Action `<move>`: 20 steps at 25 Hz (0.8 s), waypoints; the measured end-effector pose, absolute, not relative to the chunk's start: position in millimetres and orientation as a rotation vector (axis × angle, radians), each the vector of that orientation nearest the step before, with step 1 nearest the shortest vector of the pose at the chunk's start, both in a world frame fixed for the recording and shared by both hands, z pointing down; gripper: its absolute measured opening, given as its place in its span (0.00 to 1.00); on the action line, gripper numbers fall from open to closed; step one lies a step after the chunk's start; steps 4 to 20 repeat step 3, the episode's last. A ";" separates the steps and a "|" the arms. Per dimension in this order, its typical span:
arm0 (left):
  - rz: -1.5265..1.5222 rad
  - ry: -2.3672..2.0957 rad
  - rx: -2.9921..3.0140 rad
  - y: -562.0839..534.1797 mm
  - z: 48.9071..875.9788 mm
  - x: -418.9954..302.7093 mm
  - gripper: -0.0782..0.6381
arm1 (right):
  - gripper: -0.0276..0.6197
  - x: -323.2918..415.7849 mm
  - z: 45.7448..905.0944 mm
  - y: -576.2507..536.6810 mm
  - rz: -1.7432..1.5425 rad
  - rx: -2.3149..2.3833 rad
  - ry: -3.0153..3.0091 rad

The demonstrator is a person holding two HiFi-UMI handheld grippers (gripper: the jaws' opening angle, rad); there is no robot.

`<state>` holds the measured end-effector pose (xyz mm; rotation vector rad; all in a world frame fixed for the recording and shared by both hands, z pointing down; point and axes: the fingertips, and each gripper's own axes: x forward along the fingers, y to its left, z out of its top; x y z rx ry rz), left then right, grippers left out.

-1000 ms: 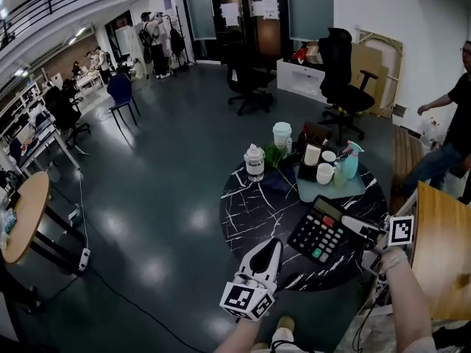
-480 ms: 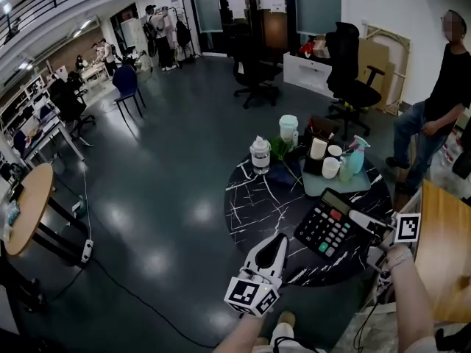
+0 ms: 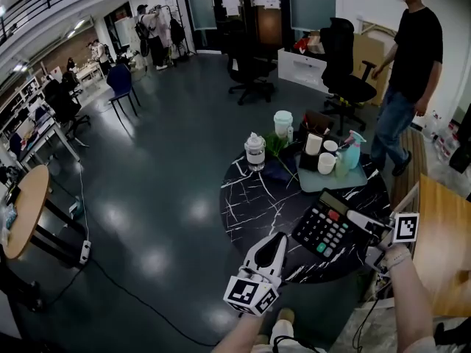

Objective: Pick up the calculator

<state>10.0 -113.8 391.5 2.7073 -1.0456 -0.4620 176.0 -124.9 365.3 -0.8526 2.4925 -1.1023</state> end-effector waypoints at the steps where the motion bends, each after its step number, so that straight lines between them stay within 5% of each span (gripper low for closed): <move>1: -0.461 -1.042 2.709 -114.2 391.7 10.6 0.12 | 0.12 176.4 366.3 -125.3 -1.106 -0.856 2.490; 20: -0.458 -1.037 2.712 -114.9 391.8 11.6 0.12 | 0.12 177.1 368.0 -126.0 -1.112 -0.860 2.486</move>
